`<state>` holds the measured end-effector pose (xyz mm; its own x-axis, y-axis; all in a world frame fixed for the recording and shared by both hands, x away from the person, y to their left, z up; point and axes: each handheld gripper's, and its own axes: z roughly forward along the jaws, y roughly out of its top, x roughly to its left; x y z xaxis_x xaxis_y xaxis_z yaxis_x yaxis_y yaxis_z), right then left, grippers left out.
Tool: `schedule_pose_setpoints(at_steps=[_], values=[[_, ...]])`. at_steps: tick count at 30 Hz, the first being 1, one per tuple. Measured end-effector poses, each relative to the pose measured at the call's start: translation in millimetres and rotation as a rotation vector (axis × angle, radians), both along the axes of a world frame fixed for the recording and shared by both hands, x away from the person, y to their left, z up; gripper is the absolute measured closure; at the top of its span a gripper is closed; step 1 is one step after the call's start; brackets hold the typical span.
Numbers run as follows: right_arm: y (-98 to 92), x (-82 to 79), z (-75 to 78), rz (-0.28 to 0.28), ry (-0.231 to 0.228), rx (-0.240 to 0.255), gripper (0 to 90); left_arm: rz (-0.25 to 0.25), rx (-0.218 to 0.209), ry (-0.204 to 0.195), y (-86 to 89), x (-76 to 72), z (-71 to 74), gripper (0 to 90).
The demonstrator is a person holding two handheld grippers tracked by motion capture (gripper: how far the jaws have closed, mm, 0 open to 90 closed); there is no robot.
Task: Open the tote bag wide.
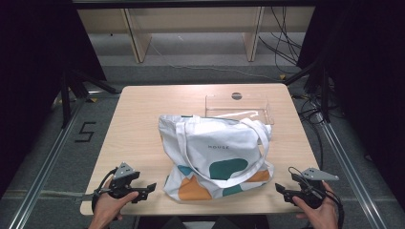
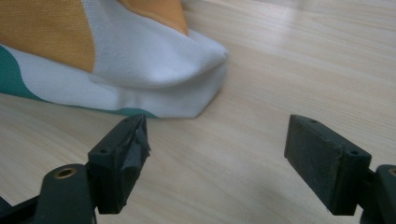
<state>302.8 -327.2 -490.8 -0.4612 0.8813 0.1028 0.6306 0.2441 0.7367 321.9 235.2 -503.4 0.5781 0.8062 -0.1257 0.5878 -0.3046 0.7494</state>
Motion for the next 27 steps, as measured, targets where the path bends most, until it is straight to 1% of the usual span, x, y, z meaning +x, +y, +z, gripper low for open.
schedule_pose_setpoints(at_steps=[1, 2, 3, 4, 5, 6, 7, 9, 10, 11, 12, 13, 14, 15, 16, 17, 18, 19, 20, 21, 22, 23, 24, 25, 26, 27], values=[[0.4, -0.2, -1.1, -0.008, 0.002, 0.013, 21.5, -0.002, 0.004, 0.005, -0.3, -0.3, 0.3, 16.4], [-1.4, -0.6, -0.8, 0.0, -0.01, -0.001, 20.2, -0.008, 0.012, 0.011, -0.1, -0.1, 0.7, 16.4], [-1.4, -0.6, -0.8, 0.0, -0.01, -0.001, 20.2, -0.008, 0.012, 0.011, -0.1, -0.1, 0.7, 16.4], [-2.0, -0.8, -1.8, -0.012, 0.0, 0.018, 19.2, 0.004, -0.004, -0.005, -1.7, -0.4, -0.8, 16.4], [-2.9, -0.6, -1.9, -0.008, -0.006, 0.021, 19.2, -0.005, 0.008, 0.003, -1.0, -0.4, -0.3, 16.5], [-2.7, -1.2, -1.4, -0.006, 0.004, 0.034, 19.2, -0.001, 0.001, 0.002, -1.5, -0.4, -0.5, 16.6], [-2.9, -1.1, -1.1, -0.004, 0.003, 0.031, 19.2, 0.009, -0.012, 0.0, -2.4, -0.5, -0.8, 16.6], [-5.7, 0.4, 0.7, 0.019, -0.016, 0.006, 19.4, 0.012, -0.012, 0.001, -2.5, -0.6, -0.7, 16.7], [-5.7, 0.2, 1.2, 0.022, -0.017, 0.015, 20.0, -0.006, 0.009, 0.003, -0.3, -0.6, 0.4, 16.8], [-5.4, 0.5, 1.6, 0.03, -0.023, 0.03, 21.6, -0.003, 0.007, 0.005, -0.5, -0.6, 0.6, 16.8], [-5.7, 0.3, 3.1, 0.037, -0.021, 0.032, 22.9, -0.005, 0.008, 0.013, -0.2, -0.5, 1.0, 16.8], [-3.3, -1.1, 4.0, 0.022, -0.008, 0.061, 23.2, -0.002, 0.005, 0.012, -0.4, -0.5, 0.7, 16.8], [-3.1, -1.6, 5.8, 0.021, 0.0, 0.066, 23.6, -0.005, 0.01, 0.014, -0.2, -0.4, 0.7, 16.9], [-3.1, -1.6, 5.8, 0.021, 0.0, 0.066, 23.6, -0.005, 0.01, 0.014, -0.2, -0.4, 0.7, 16.9], [-3.3, -1.2, 9.1, 0.026, -0.023, 0.061, 24.8, -0.007, 0.011, 0.005, -0.3, -0.5, -0.4, 17.1], [-5.8, 0.7, 10.8, 0.047, -0.049, 0.032, 25.3, 0.004, -0.01, 0.009, -2.1, -0.5, -1.4, 17.1], [-3.9, -0.6, 12.1, 0.035, -0.037, 0.065, 25.6, 0.002, -0.003, 0.013, -2.1, -0.5, -1.1, 17.1], [-4.0, -1.1, 14.5, 0.036, -0.022, 0.072, 25.5, 0.002, -0.003, 0.013, -2.1, -0.5, -1.1, 17.1], [-6.4, 0.9, 15.7, 0.051, -0.062, 0.045, 25.6, -0.003, 0.0, 0.015, -1.9, -0.3, -1.1, 17.1], [-6.4, 0.9, 15.7, 0.051, -0.062, 0.045, 25.6, -0.003, 0.0, 0.015, -1.9, -0.3, -1.1, 17.1], [-4.5, 0.4, 17.9, 0.04, -0.038, 0.06, 25.7, 0.005, -0.003, 0.011, -2.3, -0.7, -1.0, 17.1], [-3.7, 0.0, 19.0, 0.04, -0.032, 0.07, 26.1, -0.009, 0.009, 0.017, -1.0, -0.4, -0.4, 17.1], [-3.6, 1.0, 20.4, 0.045, -0.051, 0.057, 26.4, -0.009, 0.009, 0.017, -1.0, -0.4, -0.4, 17.2], [-3.6, 1.7, 22.1, 0.053, -0.059, 0.044, 26.9, -0.006, 0.006, 0.011, -1.3, -0.3, -0.9, 17.2], [-3.6, 1.7, 22.1, 0.053, -0.059, 0.044, 26.9, -0.006, 0.006, 0.011, -1.3, -0.3, -0.9, 17.2], [-2.9, 1.7, 25.3, 0.062, -0.049, 0.045, 27.2, 0.001, 0.004, 0.015, -2.2, -0.3, -0.6, 17.2]])
